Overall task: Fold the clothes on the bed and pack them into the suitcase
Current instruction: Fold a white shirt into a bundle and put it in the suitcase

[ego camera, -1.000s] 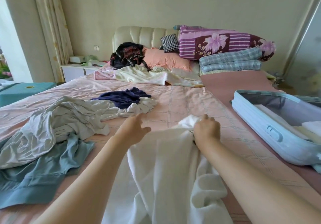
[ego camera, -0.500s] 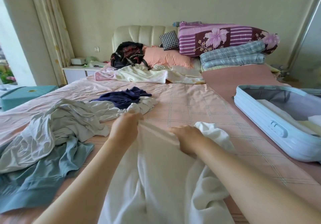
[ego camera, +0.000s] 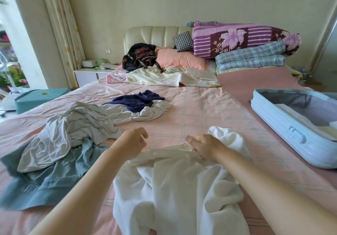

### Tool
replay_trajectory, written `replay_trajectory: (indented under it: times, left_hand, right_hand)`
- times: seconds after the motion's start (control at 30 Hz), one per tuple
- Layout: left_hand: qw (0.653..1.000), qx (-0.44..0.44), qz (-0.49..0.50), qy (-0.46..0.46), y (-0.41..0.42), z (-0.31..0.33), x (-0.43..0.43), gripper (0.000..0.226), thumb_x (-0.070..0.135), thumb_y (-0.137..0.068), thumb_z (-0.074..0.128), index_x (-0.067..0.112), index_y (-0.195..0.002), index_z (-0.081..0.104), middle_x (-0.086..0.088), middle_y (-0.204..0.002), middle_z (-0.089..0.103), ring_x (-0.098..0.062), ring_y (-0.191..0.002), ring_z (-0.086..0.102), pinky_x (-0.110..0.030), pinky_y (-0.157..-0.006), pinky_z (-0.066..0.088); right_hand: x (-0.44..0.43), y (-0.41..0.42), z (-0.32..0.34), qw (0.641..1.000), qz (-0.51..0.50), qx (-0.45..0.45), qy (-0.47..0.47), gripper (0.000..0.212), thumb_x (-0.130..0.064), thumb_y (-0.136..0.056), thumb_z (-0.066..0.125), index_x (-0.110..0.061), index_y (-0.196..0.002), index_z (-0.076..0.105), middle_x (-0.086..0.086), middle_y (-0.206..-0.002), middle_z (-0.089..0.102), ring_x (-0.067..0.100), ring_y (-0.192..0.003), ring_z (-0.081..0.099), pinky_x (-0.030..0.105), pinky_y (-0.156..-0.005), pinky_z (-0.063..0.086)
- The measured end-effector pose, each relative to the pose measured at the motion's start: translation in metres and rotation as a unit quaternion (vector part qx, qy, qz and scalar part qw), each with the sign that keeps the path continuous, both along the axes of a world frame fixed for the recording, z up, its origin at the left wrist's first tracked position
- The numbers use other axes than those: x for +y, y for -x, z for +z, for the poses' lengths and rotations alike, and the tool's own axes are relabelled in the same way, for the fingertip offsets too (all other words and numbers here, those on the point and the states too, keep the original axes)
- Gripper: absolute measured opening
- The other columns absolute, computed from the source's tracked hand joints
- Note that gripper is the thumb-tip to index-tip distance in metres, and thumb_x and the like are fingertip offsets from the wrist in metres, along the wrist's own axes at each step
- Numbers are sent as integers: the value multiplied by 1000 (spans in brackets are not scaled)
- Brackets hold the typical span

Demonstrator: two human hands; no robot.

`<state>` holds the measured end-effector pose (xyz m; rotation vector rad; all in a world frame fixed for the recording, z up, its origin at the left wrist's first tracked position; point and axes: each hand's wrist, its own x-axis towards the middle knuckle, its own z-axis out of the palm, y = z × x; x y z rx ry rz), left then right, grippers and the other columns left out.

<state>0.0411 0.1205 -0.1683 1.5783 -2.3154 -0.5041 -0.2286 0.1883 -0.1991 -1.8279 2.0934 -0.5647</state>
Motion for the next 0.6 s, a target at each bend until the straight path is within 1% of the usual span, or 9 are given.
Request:
replay_trajectory:
  times: [0.07, 0.13, 0.17, 0.2, 0.27, 0.33, 0.4, 0.47, 0.6]
  left_hand:
    - [996, -83, 2, -39, -2, -5, 1, 37, 38, -87, 70, 25, -120, 62, 2, -115, 64, -17, -94, 61, -26, -77, 49]
    - [991, -110, -10, -70, -1, -6, 3, 27, 50, -84, 68, 27, -99, 72, 4, -98, 67, -15, -84, 60, -26, -72, 49]
    - [990, -117, -23, -75, 1, -6, 5, 22, 48, -86, 67, 26, -86, 73, 5, -86, 67, -14, -76, 59, -25, -67, 48]
    - [990, -120, -32, -63, 2, -6, 4, 20, 43, -87, 67, 26, -82, 75, 7, -82, 67, -13, -74, 58, -25, -66, 48]
    - [993, -116, -24, -12, 4, -2, 2, 15, 34, -89, 65, 27, -93, 78, 9, -87, 70, -14, -81, 62, -28, -73, 53]
    - [992, -106, 15, 69, 6, 6, -1, 16, 33, -89, 62, 33, -95, 77, 10, -90, 72, -17, -88, 63, -28, -77, 52]
    - [987, -79, 62, 123, 7, 13, -9, 18, 36, -89, 59, 40, -92, 76, 12, -93, 72, -18, -91, 63, -27, -75, 51]
    - [988, -48, 96, 114, 13, 22, -19, 19, 38, -90, 56, 40, -92, 75, 10, -91, 69, -20, -87, 62, -28, -67, 50]
    - [989, -137, 43, 30, 41, 40, -54, 23, 29, -94, 46, 30, -107, 65, 3, -94, 65, -22, -82, 60, -30, -68, 49]
  right_hand:
    - [-5, -4, 6, 1000, -18, 22, -11, 52, -52, -100, 43, -14, -72, 64, 1, -71, 65, 25, -75, 65, 33, -73, 48]
    - [-12, -9, 8, 992, -20, 120, -27, 24, -41, -97, 52, -22, -98, 66, 1, -103, 64, 28, -98, 65, 32, -77, 47]
    - [-14, -11, 8, 986, -26, 163, -37, 22, -41, -94, 55, -25, -107, 63, 2, -112, 59, 27, -103, 62, 32, -80, 47]
    - [-17, -12, 8, 979, -31, 195, -51, 17, -41, -92, 58, -27, -100, 62, 3, -109, 56, 27, -100, 61, 32, -76, 46]
    - [-20, -15, 12, 968, -48, 241, -60, 13, -30, -90, 60, -24, -79, 58, 2, -90, 55, 27, -84, 57, 28, -64, 42]
    - [-24, -13, 20, 962, -91, 254, -36, 9, -14, -85, 57, -19, -86, 64, 3, -88, 61, 26, -80, 56, 27, -64, 43]
    - [-30, -5, 28, 968, -147, 203, 15, 21, -11, -84, 52, -17, -97, 67, 3, -97, 66, 26, -85, 60, 29, -70, 47]
    - [-41, 6, 38, 971, -191, 129, 62, 22, -14, -90, 49, -18, -103, 66, 3, -102, 68, 27, -89, 62, 31, -73, 48]
    - [-72, 28, 57, 955, -268, -13, 123, 20, -18, -95, 43, -18, -99, 63, 3, -88, 70, 25, -74, 67, 33, -65, 56]
